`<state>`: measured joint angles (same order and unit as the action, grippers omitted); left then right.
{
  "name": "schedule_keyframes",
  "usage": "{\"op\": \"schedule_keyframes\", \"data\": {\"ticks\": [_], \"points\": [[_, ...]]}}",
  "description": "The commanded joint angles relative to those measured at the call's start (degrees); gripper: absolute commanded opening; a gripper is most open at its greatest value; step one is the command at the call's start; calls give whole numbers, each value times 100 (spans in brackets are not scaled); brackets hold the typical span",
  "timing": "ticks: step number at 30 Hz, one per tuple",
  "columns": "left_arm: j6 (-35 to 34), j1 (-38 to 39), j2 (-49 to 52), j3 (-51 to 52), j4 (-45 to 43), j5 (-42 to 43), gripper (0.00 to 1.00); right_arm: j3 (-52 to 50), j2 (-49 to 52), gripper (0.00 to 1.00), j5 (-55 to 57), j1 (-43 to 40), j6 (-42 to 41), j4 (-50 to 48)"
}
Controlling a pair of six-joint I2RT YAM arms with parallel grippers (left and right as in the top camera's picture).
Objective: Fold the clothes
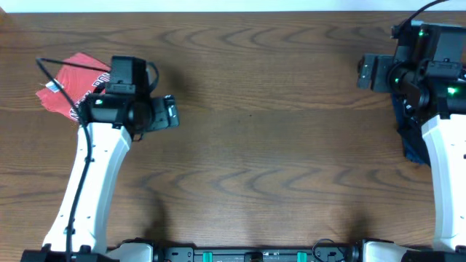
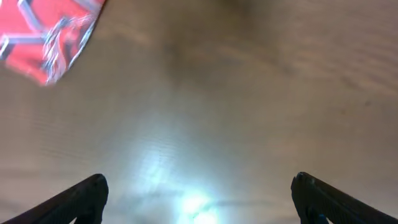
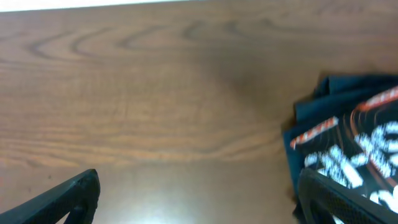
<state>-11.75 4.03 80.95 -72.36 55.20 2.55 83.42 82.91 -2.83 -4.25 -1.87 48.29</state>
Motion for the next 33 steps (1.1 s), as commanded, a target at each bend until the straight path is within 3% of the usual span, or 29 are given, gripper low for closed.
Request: {"op": "schedule_keyframes", "data": {"ticks": [1, 7, 17, 22, 33], "points": [[52, -59, -424, -66, 201, -72, 96, -55, -203, 99, 212, -39, -435, 186], [37, -31, -1716, 514, -83, -179, 96, -857, -1060, 99, 195, -46, -584, 7], [-120, -33, -3884, 2286, -1373, -175, 98, -3569, -3595, 99, 201, -39, -839, -1707], [-118, -33, -4059, 2413, -1515, -175, 98, -4041, -4083, 99, 201, -39, -837, -1716], [-118, -33, -4022, 2413, -1502, -175, 98, -4113, -4026, 99, 197, -39, -839, -1515]]}}
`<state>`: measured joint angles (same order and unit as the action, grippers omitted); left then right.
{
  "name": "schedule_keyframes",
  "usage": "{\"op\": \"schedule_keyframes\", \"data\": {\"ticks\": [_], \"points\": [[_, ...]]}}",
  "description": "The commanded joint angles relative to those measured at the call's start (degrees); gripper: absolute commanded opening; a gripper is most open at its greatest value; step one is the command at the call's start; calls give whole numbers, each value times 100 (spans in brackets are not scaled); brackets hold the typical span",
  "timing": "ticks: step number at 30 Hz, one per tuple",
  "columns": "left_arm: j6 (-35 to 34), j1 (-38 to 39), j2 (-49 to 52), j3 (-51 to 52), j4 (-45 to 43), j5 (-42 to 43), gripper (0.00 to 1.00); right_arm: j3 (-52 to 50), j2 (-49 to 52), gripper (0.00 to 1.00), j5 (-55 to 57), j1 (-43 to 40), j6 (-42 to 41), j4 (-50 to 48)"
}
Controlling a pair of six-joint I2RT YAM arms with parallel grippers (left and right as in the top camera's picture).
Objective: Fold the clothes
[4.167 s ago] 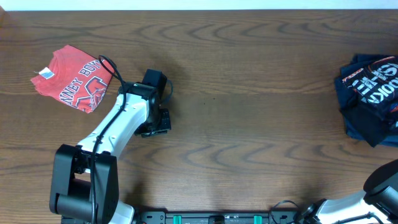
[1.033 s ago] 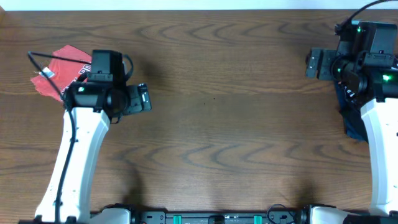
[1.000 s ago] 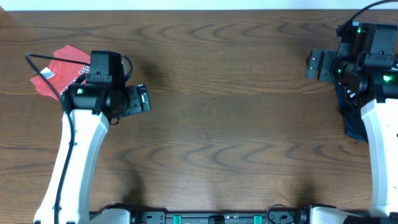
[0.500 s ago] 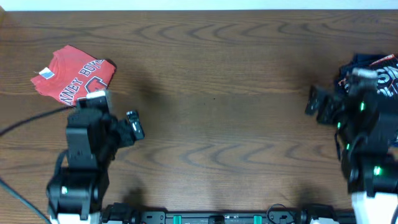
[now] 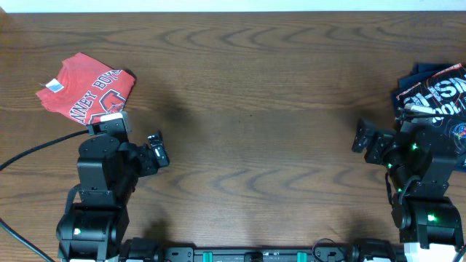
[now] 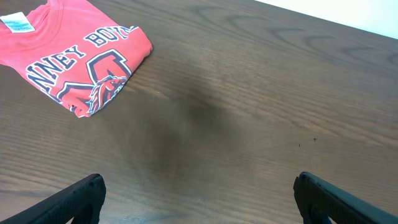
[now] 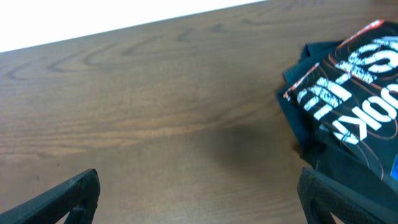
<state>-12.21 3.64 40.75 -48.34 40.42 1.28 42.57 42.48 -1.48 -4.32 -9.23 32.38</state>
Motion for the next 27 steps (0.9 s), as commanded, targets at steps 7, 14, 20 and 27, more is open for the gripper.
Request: {"op": "schedule_keyframes", "data": {"ticks": [7, 14, 20, 27], "points": [[-72, 7, -2, 11, -24, -48, 98, -31, 26, 99, 61, -33, -103, 511], [-72, 7, -2, 11, -24, -48, 98, -28, 26, 99, 136, -33, -90, 949], [-72, 7, -2, 11, -24, -48, 98, -31, 63, 99, 273, 251, 133, 538], [-72, 7, -2, 11, -24, -48, 98, -39, 186, 99, 254, 352, 584, 9]]}}
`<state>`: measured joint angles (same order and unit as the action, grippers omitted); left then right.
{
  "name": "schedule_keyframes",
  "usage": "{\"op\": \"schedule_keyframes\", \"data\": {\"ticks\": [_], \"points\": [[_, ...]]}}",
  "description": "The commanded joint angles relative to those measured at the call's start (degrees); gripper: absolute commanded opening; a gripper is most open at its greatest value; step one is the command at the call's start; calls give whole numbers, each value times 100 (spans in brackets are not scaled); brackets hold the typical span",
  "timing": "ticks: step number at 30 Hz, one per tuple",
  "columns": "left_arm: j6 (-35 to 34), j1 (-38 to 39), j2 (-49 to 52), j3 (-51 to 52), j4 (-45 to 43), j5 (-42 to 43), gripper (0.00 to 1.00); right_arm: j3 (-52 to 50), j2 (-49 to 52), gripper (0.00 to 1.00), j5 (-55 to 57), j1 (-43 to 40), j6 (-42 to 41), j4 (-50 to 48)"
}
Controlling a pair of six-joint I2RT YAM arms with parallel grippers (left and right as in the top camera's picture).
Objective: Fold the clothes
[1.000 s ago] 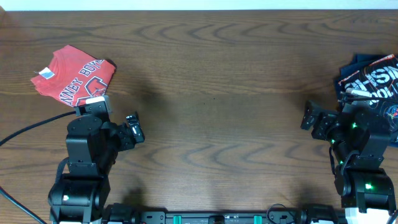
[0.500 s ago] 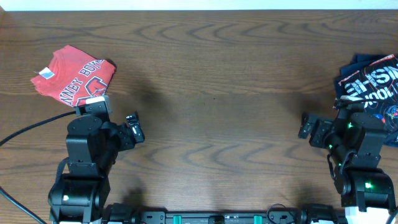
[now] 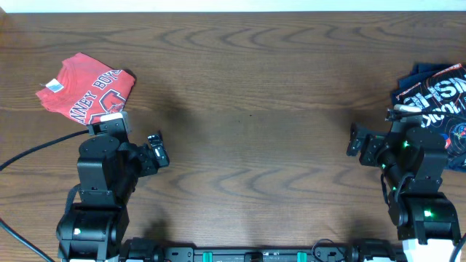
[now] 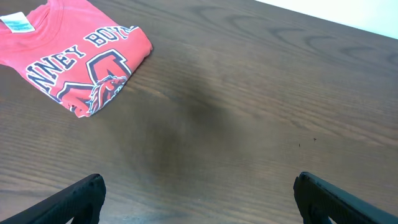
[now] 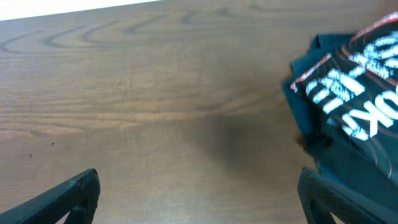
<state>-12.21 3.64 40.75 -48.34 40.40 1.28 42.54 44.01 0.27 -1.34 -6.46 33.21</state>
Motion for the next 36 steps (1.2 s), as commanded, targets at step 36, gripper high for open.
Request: {"op": "schedule_keyframes", "data": {"ticks": [36], "points": [[-72, 7, -2, 11, -22, -48, 98, -4223, -4371, 99, -542, -496, 957, -2920]]}}
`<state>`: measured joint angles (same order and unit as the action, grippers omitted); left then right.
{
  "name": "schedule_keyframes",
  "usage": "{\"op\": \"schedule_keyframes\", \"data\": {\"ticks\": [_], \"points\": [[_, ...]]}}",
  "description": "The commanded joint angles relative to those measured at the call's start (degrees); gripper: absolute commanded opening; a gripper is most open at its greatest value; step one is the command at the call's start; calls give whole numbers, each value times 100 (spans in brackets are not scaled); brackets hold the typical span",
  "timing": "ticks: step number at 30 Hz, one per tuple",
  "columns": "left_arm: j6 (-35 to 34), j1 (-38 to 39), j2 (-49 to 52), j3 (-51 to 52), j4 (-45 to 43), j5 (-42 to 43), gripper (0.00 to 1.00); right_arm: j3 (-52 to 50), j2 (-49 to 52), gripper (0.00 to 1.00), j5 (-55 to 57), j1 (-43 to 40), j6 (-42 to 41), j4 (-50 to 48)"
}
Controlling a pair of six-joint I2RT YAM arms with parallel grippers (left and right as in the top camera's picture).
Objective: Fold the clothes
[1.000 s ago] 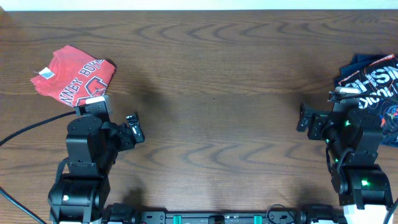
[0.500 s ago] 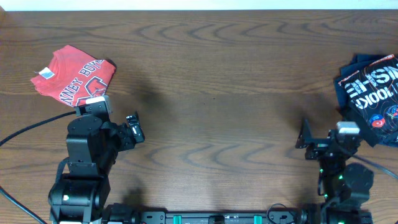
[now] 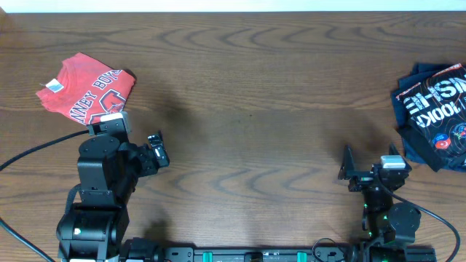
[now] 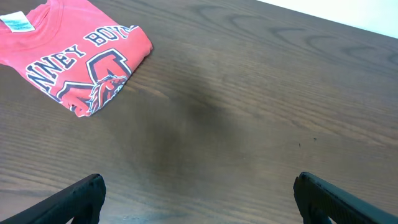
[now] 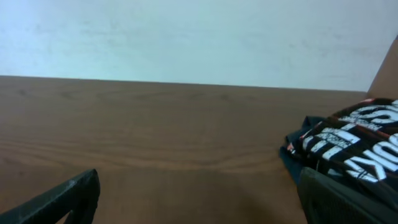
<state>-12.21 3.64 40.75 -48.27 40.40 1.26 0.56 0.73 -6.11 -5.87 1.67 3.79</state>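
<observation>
A folded red T-shirt (image 3: 87,87) with printed lettering lies at the table's far left, also seen in the left wrist view as the red T-shirt (image 4: 74,59). A dark navy printed shirt (image 3: 435,105) lies bunched at the far right edge, and the navy shirt (image 5: 348,140) shows in the right wrist view. My left gripper (image 3: 155,149) is open over bare wood, short of the red shirt, and my left gripper (image 4: 199,196) holds nothing. My right gripper (image 3: 345,166) is open, low near the front edge, empty, left of the navy shirt.
The brown wooden table (image 3: 247,109) spans the whole view, with a pale wall (image 5: 186,37) beyond its far edge. A black cable (image 3: 36,156) runs from the left arm off the left side.
The right arm has drawn back toward the front edge and now sits low, its camera looking level across the table. The left arm and both shirts have not moved.
At first both arms were stretched out, the left over the red shirt, the right over the navy shirt, both grippers open. Then both stood pulled back toward the front, shirts left lying. The right arm has since sunk lower near the front edge.
</observation>
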Motion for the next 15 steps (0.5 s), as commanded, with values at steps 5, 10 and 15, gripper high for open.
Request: {"op": "schedule_keyframes", "data": {"ticks": [5, 10, 15], "points": [[-72, 7, -2, 4, -22, -46, 98, -24, -24, 99, 52, -44, 138, 7], [-72, 7, -2, 4, -22, -46, 98, -24, -24, 99, 52, -44, 138, 4], [-72, 7, -2, 4, -22, -46, 98, -24, -24, 99, 52, -44, 138, 4]]}}
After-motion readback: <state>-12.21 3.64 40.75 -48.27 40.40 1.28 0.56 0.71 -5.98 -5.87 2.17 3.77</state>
